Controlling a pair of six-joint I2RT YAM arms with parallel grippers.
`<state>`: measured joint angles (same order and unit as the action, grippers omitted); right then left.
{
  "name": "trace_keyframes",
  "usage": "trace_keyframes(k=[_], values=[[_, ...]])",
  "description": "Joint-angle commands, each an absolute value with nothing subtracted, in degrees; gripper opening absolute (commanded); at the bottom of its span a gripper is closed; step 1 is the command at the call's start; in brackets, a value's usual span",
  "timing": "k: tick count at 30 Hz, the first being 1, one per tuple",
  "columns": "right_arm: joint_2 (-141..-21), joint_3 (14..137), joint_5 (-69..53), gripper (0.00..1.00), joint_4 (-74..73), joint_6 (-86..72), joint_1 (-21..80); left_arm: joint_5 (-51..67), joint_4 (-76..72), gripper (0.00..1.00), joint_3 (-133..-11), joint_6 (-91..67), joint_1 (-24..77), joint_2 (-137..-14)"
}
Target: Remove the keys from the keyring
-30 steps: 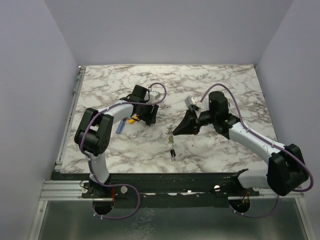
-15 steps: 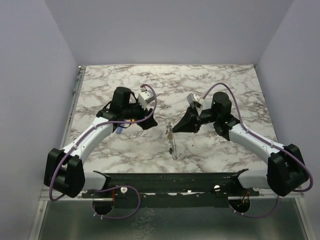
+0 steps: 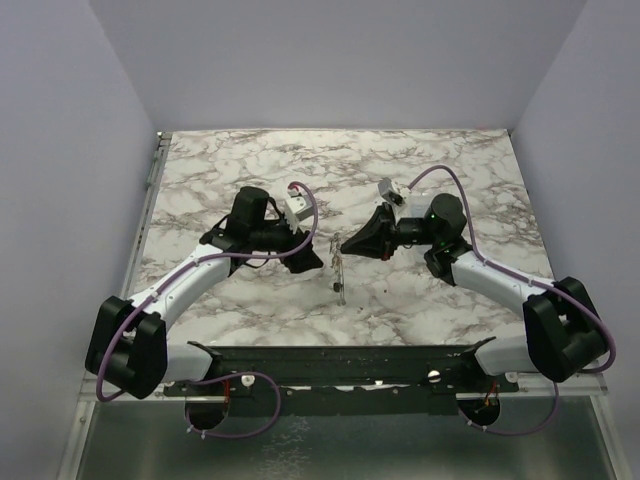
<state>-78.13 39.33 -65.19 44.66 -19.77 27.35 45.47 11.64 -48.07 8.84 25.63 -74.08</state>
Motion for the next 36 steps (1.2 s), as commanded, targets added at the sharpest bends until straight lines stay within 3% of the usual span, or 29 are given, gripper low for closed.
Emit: trace_keyframes(k=[1, 19, 30, 36], values=[[-78.7, 38.8, -59.5, 0.01, 49.4, -22.3, 27.1, 40.8, 5.8, 0.67, -49.2, 3.6, 26.2, -73.3], [-78.7, 38.3, -54.4, 0.01, 49.0, -22.5, 27.1, 41.6, -10.8, 0.70, -48.2, -8.7, 27.4, -77.1], [-79.0, 38.4, -55.0, 0.01, 50.1, -23.1, 27.3, 38.4, -13.8, 0.62, -48.7, -9.3, 28.8, -78.7], [-79.3, 38.2, -56.5, 0.01, 51.0, -23.9, 27.3, 35.0, -13.9, 0.50, -48.6, -8.3, 29.0, -79.3]])
